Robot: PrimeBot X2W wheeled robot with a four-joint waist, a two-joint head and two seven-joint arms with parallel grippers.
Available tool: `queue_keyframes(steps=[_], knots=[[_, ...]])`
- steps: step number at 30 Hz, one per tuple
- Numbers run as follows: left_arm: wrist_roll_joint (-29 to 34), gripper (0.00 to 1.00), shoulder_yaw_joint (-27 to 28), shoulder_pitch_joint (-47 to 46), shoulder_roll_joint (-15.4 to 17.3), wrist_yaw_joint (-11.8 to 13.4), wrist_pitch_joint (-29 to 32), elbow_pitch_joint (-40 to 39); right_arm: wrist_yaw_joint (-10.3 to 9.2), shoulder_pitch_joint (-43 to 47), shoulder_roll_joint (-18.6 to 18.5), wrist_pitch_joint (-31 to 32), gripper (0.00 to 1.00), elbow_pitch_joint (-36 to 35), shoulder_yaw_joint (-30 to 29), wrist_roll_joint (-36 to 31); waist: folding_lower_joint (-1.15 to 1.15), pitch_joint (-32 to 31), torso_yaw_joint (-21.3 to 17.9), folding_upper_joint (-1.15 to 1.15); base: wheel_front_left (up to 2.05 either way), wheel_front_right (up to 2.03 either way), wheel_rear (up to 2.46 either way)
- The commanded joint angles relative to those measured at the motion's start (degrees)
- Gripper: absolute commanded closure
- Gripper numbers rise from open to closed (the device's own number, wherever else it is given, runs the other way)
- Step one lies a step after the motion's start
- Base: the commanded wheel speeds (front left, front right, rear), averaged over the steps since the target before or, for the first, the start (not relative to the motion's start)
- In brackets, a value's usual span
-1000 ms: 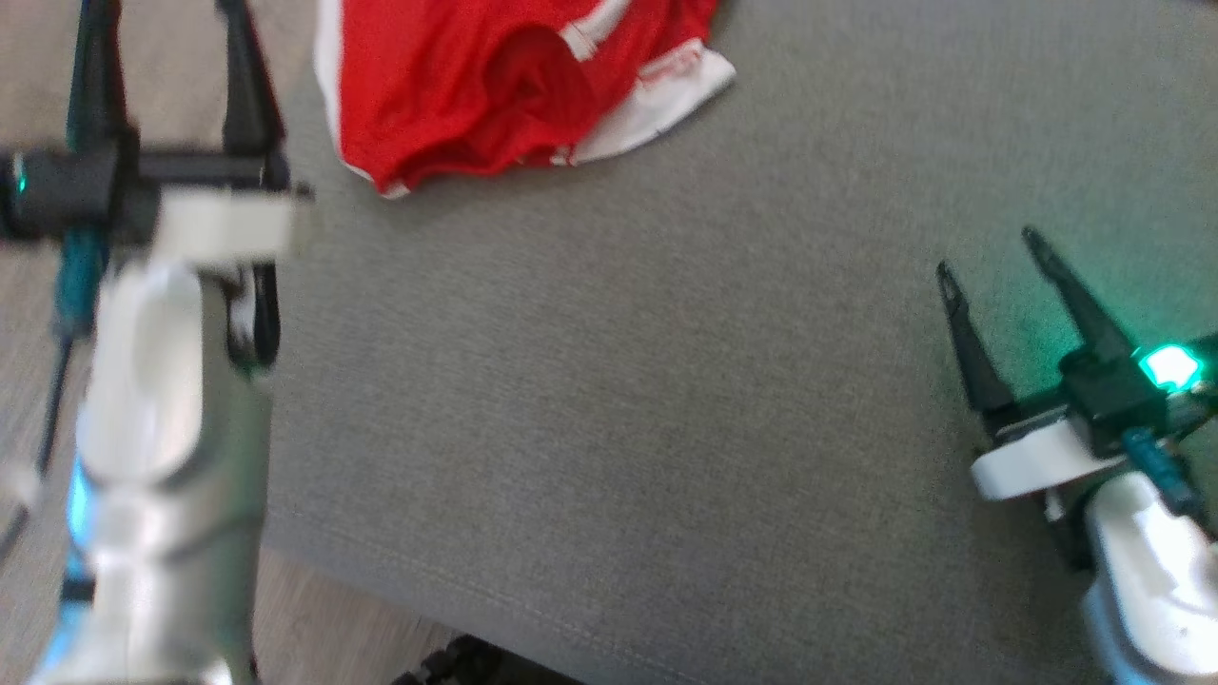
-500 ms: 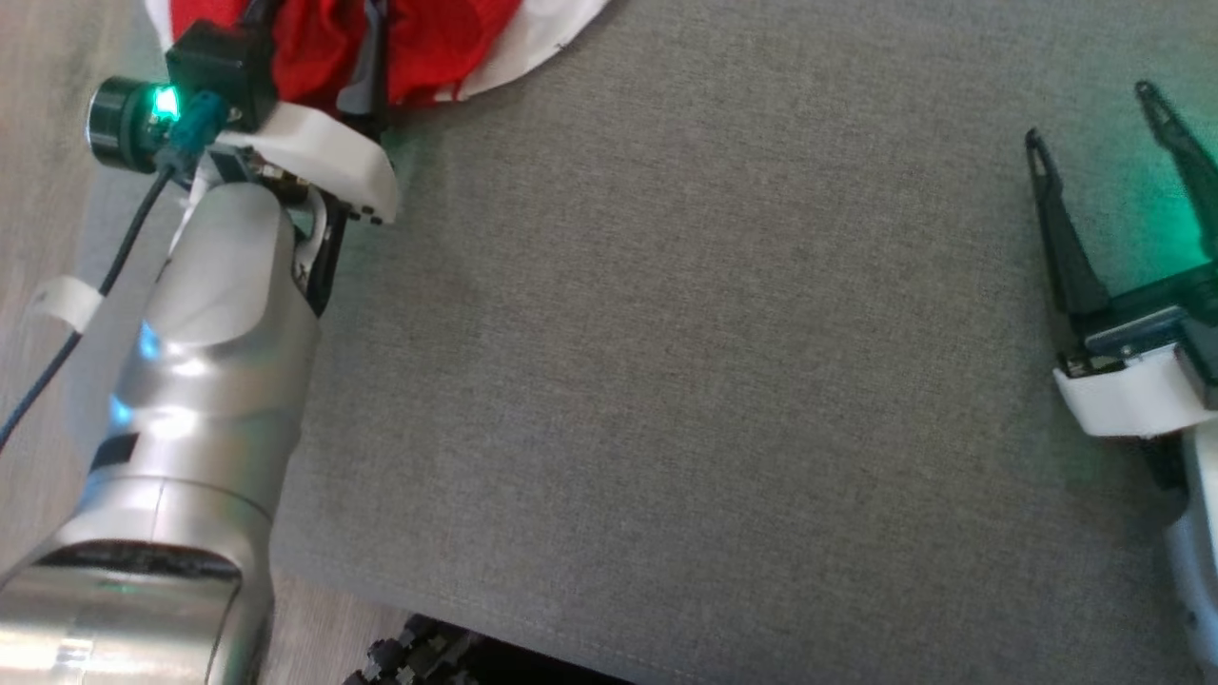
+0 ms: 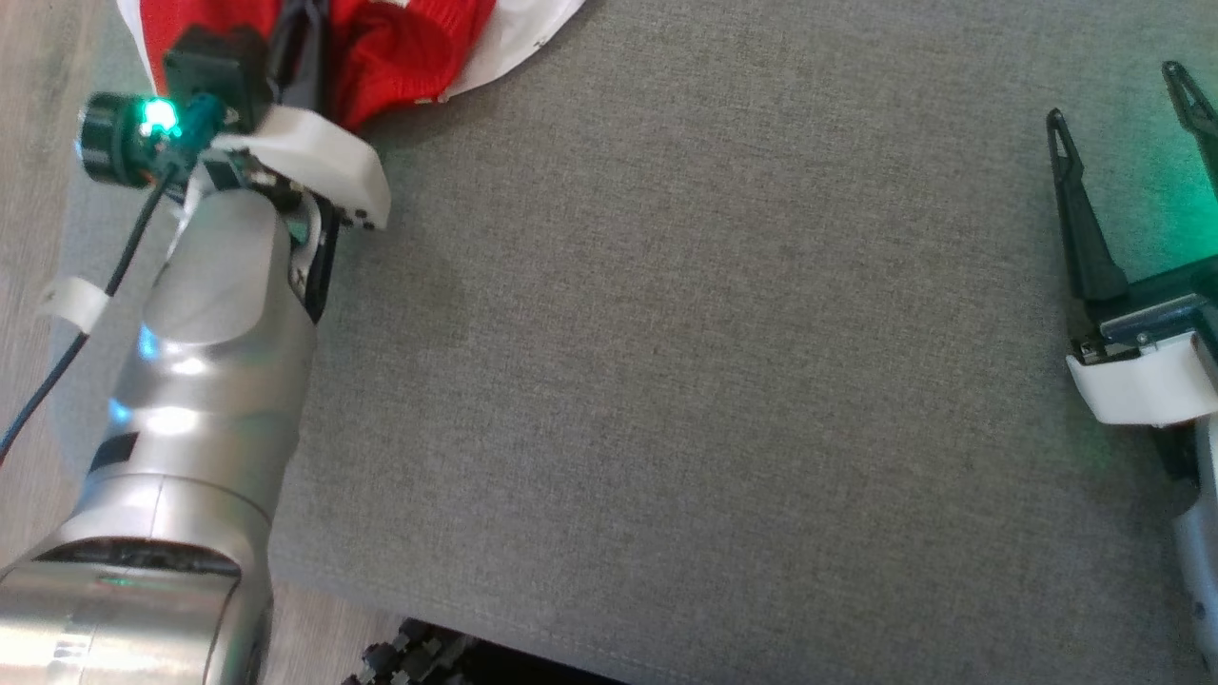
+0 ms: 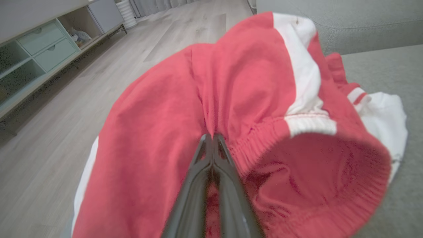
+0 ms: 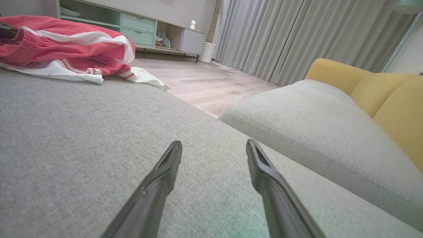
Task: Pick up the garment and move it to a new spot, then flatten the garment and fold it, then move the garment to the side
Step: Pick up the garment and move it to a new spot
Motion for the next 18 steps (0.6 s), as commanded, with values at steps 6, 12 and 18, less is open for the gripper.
queue_keyframes(steps=[6, 12, 18], knots=[[0.0, 1.0, 0.5, 0.6, 3.2, -0.5, -0.2, -3.2, 0.43, 3.6, 0.0, 0.6, 0.0, 2.5, 0.8, 0.2, 0.0, -1.9, 0.1, 0.0, 0.0, 0.0, 0.0], [2.0, 1.0, 0.1, 1.9, 5.5, -0.3, -0.2, -15.7, 0.43, 4.0, 2.5, 0.6, 0.0, 4.3, 1.9, 1.7, 0.0, -7.7, -0.6, 0.0, 0.0, 0.0, 0.0], [4.3, 1.0, -1.7, 1.5, 9.4, -1.1, -0.2, -24.6, 0.43, 4.5, 7.5, 0.6, 0.0, 5.8, 3.7, 3.2, 0.0, -16.8, -4.7, 0.0, 0.0, 0.0, 0.0]])
